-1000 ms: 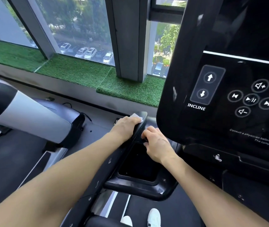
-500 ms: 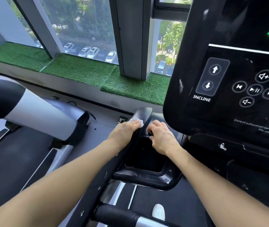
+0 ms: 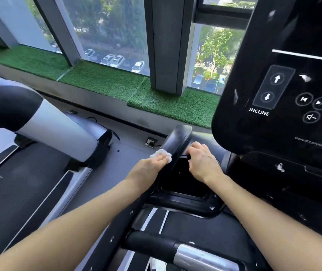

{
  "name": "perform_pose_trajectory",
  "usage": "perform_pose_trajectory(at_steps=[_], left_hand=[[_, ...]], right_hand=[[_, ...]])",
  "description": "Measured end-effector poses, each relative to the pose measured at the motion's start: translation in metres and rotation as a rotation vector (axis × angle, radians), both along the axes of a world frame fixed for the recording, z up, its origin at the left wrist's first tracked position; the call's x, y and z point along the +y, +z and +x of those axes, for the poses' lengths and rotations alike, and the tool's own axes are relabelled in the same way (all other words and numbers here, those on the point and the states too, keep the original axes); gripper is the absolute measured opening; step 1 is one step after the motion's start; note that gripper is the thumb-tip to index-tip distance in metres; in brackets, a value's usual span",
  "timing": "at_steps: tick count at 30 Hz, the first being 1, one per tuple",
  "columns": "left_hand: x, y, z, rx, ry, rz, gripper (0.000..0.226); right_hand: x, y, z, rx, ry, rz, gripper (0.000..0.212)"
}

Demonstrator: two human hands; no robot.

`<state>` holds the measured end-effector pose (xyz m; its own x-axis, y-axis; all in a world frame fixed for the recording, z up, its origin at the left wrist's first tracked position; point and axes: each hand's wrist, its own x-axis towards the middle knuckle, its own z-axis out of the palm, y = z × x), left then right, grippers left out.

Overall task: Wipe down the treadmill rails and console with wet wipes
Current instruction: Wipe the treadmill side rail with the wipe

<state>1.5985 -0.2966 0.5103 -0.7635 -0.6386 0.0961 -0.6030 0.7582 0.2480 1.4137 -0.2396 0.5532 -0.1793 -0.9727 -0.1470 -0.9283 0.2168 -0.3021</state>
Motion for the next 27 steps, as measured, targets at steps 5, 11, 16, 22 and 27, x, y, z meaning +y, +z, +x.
perform_pose_trajectory(at_steps=[5, 11, 16, 22, 27], left_hand=[[-0.008, 0.009, -0.021, 0.061, 0.026, -0.053, 0.041], [0.045, 0.0, 0.05, 0.075, -0.136, -0.037, 0.04], [0.01, -0.008, 0.009, -0.039, -0.157, -0.146, 0.051], [0.018, -0.002, 0.016, 0.066, -0.108, -0.117, 0.033], [0.064, 0.005, 0.078, 0.221, -0.145, -0.123, 0.033]], right_hand=[[0.01, 0.002, 0.012, 0.084, 0.013, 0.017, 0.02], [0.014, 0.002, 0.01, 0.071, 0.039, -0.014, 0.029], [0.015, 0.0, 0.007, 0.083, 0.057, -0.008, 0.035], [0.014, 0.001, 0.008, 0.079, 0.048, 0.022, 0.035], [0.012, 0.0, 0.028, -0.033, 0.05, -0.026, 0.038]])
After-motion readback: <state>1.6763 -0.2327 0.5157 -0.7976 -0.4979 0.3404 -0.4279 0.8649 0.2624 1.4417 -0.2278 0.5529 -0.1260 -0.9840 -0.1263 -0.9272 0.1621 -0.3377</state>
